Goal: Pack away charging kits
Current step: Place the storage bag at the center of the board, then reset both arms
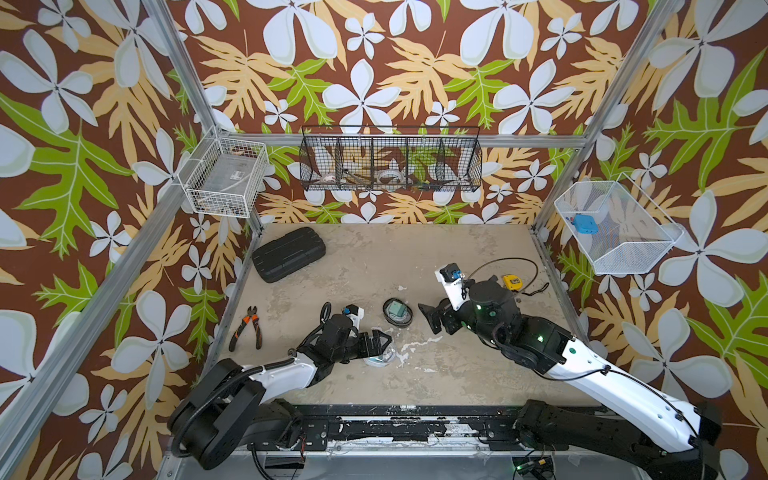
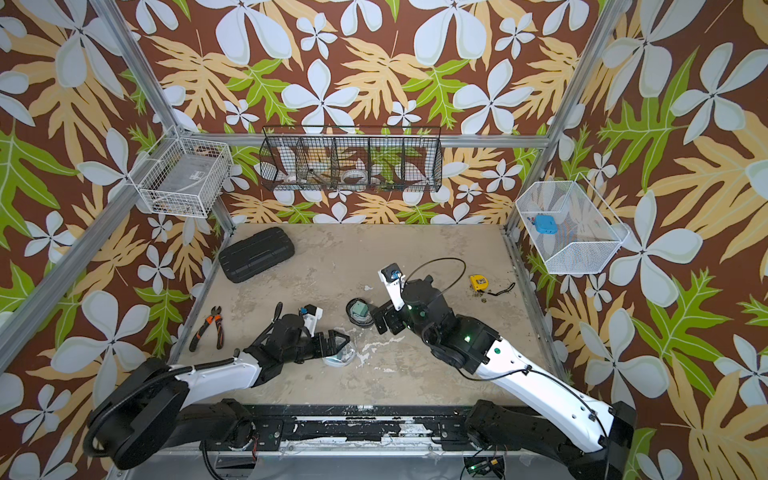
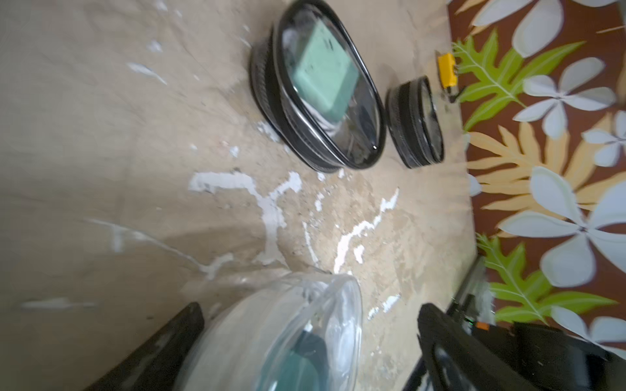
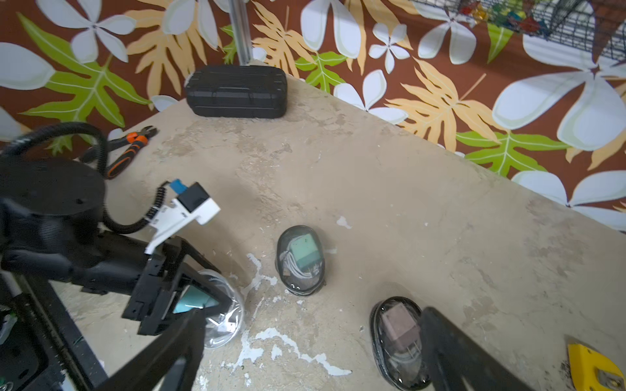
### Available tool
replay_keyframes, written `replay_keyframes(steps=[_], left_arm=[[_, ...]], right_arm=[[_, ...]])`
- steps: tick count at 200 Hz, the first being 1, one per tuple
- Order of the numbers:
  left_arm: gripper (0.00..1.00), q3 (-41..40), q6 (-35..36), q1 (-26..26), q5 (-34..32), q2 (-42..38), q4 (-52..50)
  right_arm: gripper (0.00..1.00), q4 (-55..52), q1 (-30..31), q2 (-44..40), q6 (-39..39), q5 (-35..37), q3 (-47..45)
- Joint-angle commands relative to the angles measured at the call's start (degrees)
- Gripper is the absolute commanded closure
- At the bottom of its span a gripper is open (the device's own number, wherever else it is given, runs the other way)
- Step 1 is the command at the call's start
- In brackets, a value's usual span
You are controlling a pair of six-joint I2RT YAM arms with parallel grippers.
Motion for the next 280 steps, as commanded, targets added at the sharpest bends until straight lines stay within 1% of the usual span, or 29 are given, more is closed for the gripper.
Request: replay_keyframes(steps=[1,6,18,25,31,44,57,69,80,94,102,115,126,135,140,153,166,174,187,197,208,214,226,243,253,261,271,275,280], left_arm=[[0.0,3.4,4.6,0.2,-16.5,-3.5,-26.2],[0.0,4.0,3.7,0.0,-18.5,-4.0,-29.5],[0.0,4.9,1.9,0.1,-20.4,-5.5,-32.0],[0.0,6.3,-1.2,0.1,-24.2,-6.2,-35.9],[0.0,6.9,-2.6,0.1,-26.7,-7.0,-37.4],[0.0,8.4,-3.0,0.3,-28.8,-9.0,-38.2],[0.0,11.2,-1.1,1.7,-28.9,-9.8,-38.3],[0.0,15.3,2.1,3.9,-27.9,-8.2,-39.0],[0.0,20.4,5.0,6.5,-26.9,-6.2,-40.0],[0.0,23.3,10.1,10.2,-27.7,-4.7,-37.7],[0.0,23.7,12.9,13.4,-27.8,-4.1,-34.7],[0.0,23.3,19.0,18.0,-25.9,-2.9,-27.9],[0.0,21.6,24.3,19.7,-25.6,-2.4,-21.1],[0.0,20.0,27.7,20.5,-26.4,-2.2,-16.3],[0.0,19.3,29.0,20.9,-27.1,-2.0,-14.7],[0.0,18.8,31.1,22.2,-27.3,0.0,-11.5],[0.0,16.7,34.4,23.7,-27.0,1.1,-4.5],[0.0,15.6,34.9,24.5,-27.8,2.2,-0.6],[0.0,14.4,34.4,25.1,-28.5,4.8,5.3],[0.0,12.6,35.7,25.2,-29.2,6.3,10.7],[0.0,10.9,36.6,25.3,-32.2,7.5,14.7],[0.0,9.9,37.6,25.6,-32.5,7.6,16.5],[0.0,7.1,39.0,26.0,-34.3,7.8,20.6],[0.01,2.6,38.6,27.3,-31.7,7.8,27.4],[0.01,-0.8,39.0,27.7,-29.6,7.9,33.8],[0.01,-3.5,38.9,27.8,-29.3,8.2,39.6],[0.02,-4.4,39.1,28.0,-29.0,7.6,40.6],[0.02,-5.0,39.8,27.9,-29.0,7.7,43.0],[0.02,-6.1,39.1,28.2,-29.3,8.0,45.8]], right_arm=[[0.0,0.3,-8.0,3.0,0.2,-4.7,1.4],[0.0,1.4,-9.7,3.4,0.3,-5.2,1.3],[0.0,4.8,-11.9,3.3,0.2,-5.2,0.6],[0.0,7.6,-12.4,2.9,-0.4,-3.9,-0.3],[0.0,9.9,-12.7,2.6,-1.4,-2.8,-1.1],[0.0,15.2,-12.8,2.2,-5.4,-1.2,-3.5],[0.0,19.7,-13.7,2.3,-9.4,0.3,-5.4],[0.0,21.3,-15.8,3.3,-11.9,0.7,-5.7],[0.0,22.5,-19.3,3.9,-11.8,0.2,-5.4],[0.0,27.3,-24.6,3.5,-11.3,-1.5,-8.1],[0.0,30.5,-27.3,3.1,-10.7,-1.7,-10.3],[0.0,36.1,-30.6,2.4,-10.6,-1.7,-15.1],[0.0,41.0,-31.8,2.1,-11.4,1.1,-18.9],[0.0,44.2,-33.8,2.0,-10.4,3.4,-21.6],[0.0,46.7,-35.6,1.4,-8.9,2.6,-23.7],[0.0,53.1,-42.1,-1.2,-4.6,-3.9,-29.8],[0.0,58.0,-46.3,-2.1,-3.0,-3.9,-34.9],[0.0,58.9,-48.0,-1.8,-3.0,-3.8,-36.3],[0.0,60.9,-48.7,-0.8,-1.1,-3.2,-37.6],[0.0,63.6,-48.7,0.7,-2.5,-3.6,-37.7],[0.0,61.0,-48.8,2.9,-3.6,-3.9,-35.7],[0.0,59.3,-48.9,3.7,-4.0,-4.9,-34.8],[0.0,61.3,-48.8,4.8,-2.6,-6.3,-36.6],[0.0,65.5,-48.8,6.9,-2.1,-5.2,-39.6],[0.0,67.6,-48.8,7.8,-1.5,-5.1,-40.6],[0.0,70.9,-48.6,8.8,-2.0,-4.8,-41.5],[0.0,73.8,-48.6,10.3,-1.9,-4.8,-42.1],[0.0,73.3,-48.6,10.9,-1.7,-5.1,-41.7],[0.0,70.8,-48.6,11.4,-1.7,-5.6,-40.4]])
